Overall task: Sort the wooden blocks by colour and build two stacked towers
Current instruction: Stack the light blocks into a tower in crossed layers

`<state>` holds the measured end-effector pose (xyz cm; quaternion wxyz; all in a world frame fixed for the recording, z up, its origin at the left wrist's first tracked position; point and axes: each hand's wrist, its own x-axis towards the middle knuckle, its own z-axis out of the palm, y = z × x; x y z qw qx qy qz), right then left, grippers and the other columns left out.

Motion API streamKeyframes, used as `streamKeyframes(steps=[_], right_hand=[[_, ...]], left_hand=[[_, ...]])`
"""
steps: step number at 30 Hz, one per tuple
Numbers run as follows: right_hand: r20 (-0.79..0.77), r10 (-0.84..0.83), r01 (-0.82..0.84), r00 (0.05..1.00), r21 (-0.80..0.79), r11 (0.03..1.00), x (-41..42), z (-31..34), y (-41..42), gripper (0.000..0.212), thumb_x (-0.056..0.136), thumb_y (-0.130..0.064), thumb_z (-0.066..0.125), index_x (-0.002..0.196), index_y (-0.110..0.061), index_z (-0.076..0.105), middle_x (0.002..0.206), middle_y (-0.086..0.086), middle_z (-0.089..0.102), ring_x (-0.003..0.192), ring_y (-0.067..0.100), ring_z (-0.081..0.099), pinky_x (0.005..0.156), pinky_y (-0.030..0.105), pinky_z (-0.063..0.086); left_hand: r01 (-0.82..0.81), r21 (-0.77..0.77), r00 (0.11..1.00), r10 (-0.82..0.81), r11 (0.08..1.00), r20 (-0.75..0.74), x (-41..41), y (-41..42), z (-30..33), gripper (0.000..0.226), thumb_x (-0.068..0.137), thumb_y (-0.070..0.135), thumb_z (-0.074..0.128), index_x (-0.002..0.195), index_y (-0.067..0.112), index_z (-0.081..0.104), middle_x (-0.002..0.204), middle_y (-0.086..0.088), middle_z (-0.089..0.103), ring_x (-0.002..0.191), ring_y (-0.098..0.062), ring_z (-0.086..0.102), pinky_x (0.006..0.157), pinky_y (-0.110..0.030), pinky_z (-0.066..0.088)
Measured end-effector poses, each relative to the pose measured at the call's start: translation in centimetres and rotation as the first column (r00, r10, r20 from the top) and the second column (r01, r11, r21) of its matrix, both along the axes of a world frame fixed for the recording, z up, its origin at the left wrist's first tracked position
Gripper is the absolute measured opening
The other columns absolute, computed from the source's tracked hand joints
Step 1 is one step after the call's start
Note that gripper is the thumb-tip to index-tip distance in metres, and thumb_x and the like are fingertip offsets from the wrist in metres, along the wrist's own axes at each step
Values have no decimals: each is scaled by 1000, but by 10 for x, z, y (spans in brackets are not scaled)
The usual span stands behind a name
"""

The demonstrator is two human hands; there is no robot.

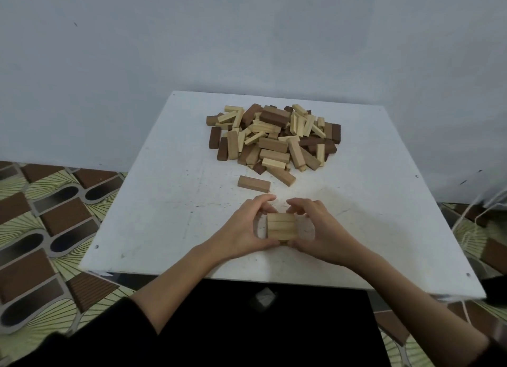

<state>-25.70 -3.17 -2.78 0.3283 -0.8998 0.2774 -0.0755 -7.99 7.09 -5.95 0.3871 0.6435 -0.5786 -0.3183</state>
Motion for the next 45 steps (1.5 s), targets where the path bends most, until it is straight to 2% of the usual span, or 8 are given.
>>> streamKeyframes(steps=[6,12,20,26,31,34,40,45], right_hand=[[-23,42,-43,999,-42,998,2,-5,2,87,70,-34,80,141,-20,30,121,-14,40,113,5,31,90,17,28],[5,55,-54,998,-38,998,7,-6,3,81,73,-26,78,140,-17,33,124,-3,49,113,12,35,94,27,36],[27,18,-18,999,-8,1000,20,-6,-5,79,73,-22,77,139,-16,34,122,0,49,110,9,35,87,17,29],[25,3,-2,1000,-11,1000,20,-11,-6,81,73,-23,78,140,-18,32,123,-2,49,106,4,32,80,5,26],[38,-52,50,998,52,997,19,-12,-2,94,68,-30,82,143,-19,25,126,-7,41,113,6,31,97,20,32],[13,-115,114,993,42,993,14,-13,5,101,69,-39,80,146,-18,18,133,-12,28,125,6,23,107,23,25],[-206,-146,82,968,-292,953,3,-24,25,95,83,-70,27,150,-9,-1,158,2,-7,144,15,-9,114,26,-5],[-320,-146,23,936,-359,933,4,-32,26,108,68,-80,-16,148,-7,-13,155,8,-22,143,19,-22,113,33,-16]], left_hand=[[45,11,998,-45,999,54,-2,-1,2,91,67,29,85,140,29,29,121,13,45,118,2,36,98,-8,33],[40,12,997,-41,999,63,-7,-5,2,87,69,22,83,141,22,34,110,17,49,112,-9,43,95,-18,38],[9,-3,999,-8,1000,52,1,-17,0,86,68,15,83,139,20,36,108,15,52,108,-5,48,89,-7,34],[1,-5,1000,-1,1000,29,4,-19,-7,88,65,18,84,138,26,35,110,11,54,109,-10,50,93,-23,42],[-11,-17,999,11,1000,37,1,-12,-5,96,66,26,86,143,25,29,124,5,49,120,-10,42,102,-22,37],[-35,-56,977,46,998,208,-3,0,-4,94,73,43,76,146,17,24,143,3,33,130,-6,23,106,-21,25],[-84,25,823,55,996,565,-14,10,-10,95,82,61,35,151,8,-1,160,-4,-4,146,-15,-8,116,-23,-6],[-147,162,681,-19,976,732,-20,8,-12,95,79,66,3,149,5,-15,158,-10,-20,144,-21,-20,120,-38,-6]])
